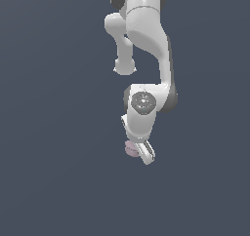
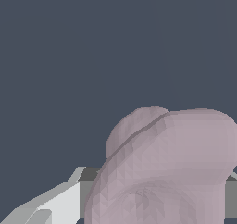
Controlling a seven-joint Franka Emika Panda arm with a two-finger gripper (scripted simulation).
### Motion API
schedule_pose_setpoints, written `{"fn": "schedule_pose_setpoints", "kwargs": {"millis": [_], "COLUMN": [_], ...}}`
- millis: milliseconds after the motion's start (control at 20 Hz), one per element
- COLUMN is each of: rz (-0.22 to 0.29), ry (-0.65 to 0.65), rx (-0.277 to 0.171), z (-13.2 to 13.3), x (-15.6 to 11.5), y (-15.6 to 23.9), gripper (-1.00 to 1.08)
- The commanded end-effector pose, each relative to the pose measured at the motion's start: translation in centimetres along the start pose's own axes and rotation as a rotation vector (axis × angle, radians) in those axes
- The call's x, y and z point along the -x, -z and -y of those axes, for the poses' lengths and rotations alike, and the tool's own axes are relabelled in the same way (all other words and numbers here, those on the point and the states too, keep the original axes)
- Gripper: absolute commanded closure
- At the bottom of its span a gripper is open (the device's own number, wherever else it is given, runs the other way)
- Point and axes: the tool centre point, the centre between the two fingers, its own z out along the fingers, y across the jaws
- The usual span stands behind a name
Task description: Pick up the object and move it to a goal position.
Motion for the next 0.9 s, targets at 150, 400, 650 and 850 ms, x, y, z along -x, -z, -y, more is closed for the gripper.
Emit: {"fn": "schedule_pose_setpoints", "kwargs": {"millis": [150, 400, 650, 850], "rz": [0.0, 0.001, 0.002, 0.002], "ry": [0.0, 0.0, 0.0, 0.0], "rx": [-0.001, -0.001, -0.001, -0.001], "z": [-1.0, -2.7, -4.9, -6.7], "x": [0.6, 1.5, 2.7, 3.6], "y": [1.6, 3.9, 7.2, 9.9], "gripper": [1.08, 1.08, 1.08, 1.08]}}
